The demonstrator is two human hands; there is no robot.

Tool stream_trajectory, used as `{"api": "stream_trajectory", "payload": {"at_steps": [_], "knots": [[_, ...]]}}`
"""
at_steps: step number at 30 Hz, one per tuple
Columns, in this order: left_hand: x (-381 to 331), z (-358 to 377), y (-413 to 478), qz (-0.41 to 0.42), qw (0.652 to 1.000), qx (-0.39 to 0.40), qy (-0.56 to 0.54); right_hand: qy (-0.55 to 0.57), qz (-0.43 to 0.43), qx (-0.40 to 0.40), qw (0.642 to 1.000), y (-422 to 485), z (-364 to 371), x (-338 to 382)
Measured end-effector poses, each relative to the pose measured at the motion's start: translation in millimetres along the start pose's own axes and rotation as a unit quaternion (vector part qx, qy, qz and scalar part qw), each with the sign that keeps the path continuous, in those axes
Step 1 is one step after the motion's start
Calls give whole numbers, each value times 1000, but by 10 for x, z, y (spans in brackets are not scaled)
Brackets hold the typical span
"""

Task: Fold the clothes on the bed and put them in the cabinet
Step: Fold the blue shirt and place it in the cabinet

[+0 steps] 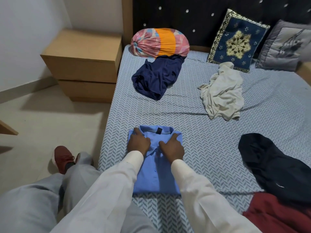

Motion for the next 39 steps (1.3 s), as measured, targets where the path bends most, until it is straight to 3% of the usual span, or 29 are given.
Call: {"api": "stream_trajectory", "payload": {"at_steps": [3, 6, 8, 11, 13, 18, 22, 24, 28, 31, 39], "knots": [[18, -21, 98, -36, 999, 6, -4, -6, -15, 19, 1000, 78, 73, -33], [-15, -47, 125, -43, 998, 52, -6, 170, 3, 84, 982, 164, 80, -224], [32, -182, 93, -27, 998, 49, -19, 237, -4, 80, 968, 142, -18, -377], [317, -373, -48, 1, 999, 11, 30, 73, -24, 11, 997, -48, -293, -630], [624, -305, -201, -7, 998, 38, 56, 10, -29, 14, 999, -211, -262, -879], [1032, 37, -648, -9, 984, 156, 88, 70, 18, 86, 994, -583, -14, -1317], [1062, 94, -781, 1, 975, 167, 148, 135, 15, 164, 977, -710, 251, -1331], [1047, 61, -783, -3, 980, 162, 116, 152, 8, 172, 973, -688, 308, -1358], [1102, 49, -693, -25, 985, 157, -61, 170, 26, 132, 976, -696, 165, -1239], [1290, 207, -212, 8, 976, 149, -160, 190, 17, 95, 977, -580, 38, -1102], [523, -151, -196, 82, 987, 100, -94, 209, -126, 150, 958, -150, -136, -518]]}}
Point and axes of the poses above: each hand's wrist, its own y-axis towards the middle knuckle, its own z-axis out of the palm, x = y × z, the point moved 10 cm from there along y, towards the middle knuckle, and after that the axes turned 6 degrees about x, right-handed, at the moved point
